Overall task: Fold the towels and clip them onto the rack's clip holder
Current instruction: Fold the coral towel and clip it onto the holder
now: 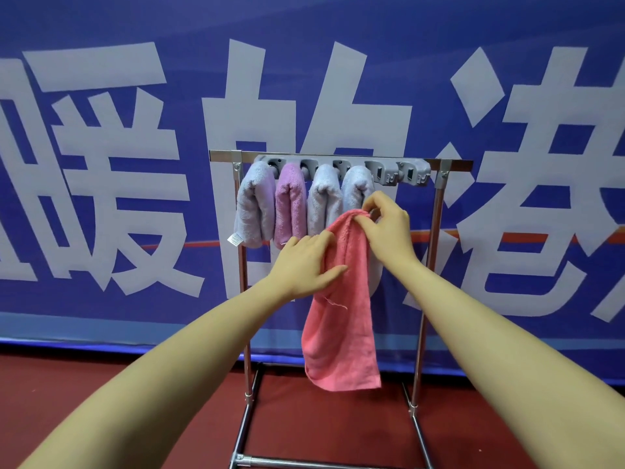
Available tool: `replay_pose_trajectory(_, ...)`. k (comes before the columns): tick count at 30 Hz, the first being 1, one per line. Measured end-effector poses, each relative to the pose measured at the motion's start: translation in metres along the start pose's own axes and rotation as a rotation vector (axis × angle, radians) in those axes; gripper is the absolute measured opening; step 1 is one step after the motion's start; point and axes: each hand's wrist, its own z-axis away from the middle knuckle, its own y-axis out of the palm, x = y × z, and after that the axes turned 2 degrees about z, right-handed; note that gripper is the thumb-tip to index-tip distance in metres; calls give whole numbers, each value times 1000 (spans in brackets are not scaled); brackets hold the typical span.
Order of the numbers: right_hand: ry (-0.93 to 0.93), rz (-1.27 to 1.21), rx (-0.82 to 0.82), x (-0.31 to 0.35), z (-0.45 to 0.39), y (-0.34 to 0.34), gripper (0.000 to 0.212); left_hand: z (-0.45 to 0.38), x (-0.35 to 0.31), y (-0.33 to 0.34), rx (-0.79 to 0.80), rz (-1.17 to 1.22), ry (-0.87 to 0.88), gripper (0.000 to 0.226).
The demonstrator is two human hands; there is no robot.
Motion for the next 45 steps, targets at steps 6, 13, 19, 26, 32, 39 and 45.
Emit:
replay_pose_trajectory(6, 37, 0, -72, -1, -3, -6, 14, 1, 6, 3, 52, -129, -67, 60)
replay_pose_trajectory(13, 104, 87, -121, -10, -4, -16, 14, -3, 19, -2, -27, -216, -181, 22)
replay_pose_trajectory(19, 181, 150, -53, -25, 3, -19, 12, -16, 31, -23, -89, -320, -183, 35)
replay_pose_trajectory(26, 216, 33, 41, -25, 2, -18, 17, -23, 39, -42, -206, -112, -220, 26)
replay_pose_trajectory(32, 205, -105, 73, -12, 6, -11, 8, -13, 39, -40, -332, 301, -281, 8)
replay_pose_trajectory(39, 80, 175, 153, -8, 9, 7, 27, -15, 32, -35, -231, 49, -307, 23)
replay_pose_trajectory(45, 44, 372, 140, -4, 14, 17, 18, -15, 8, -33, -257, 290, -490, 9)
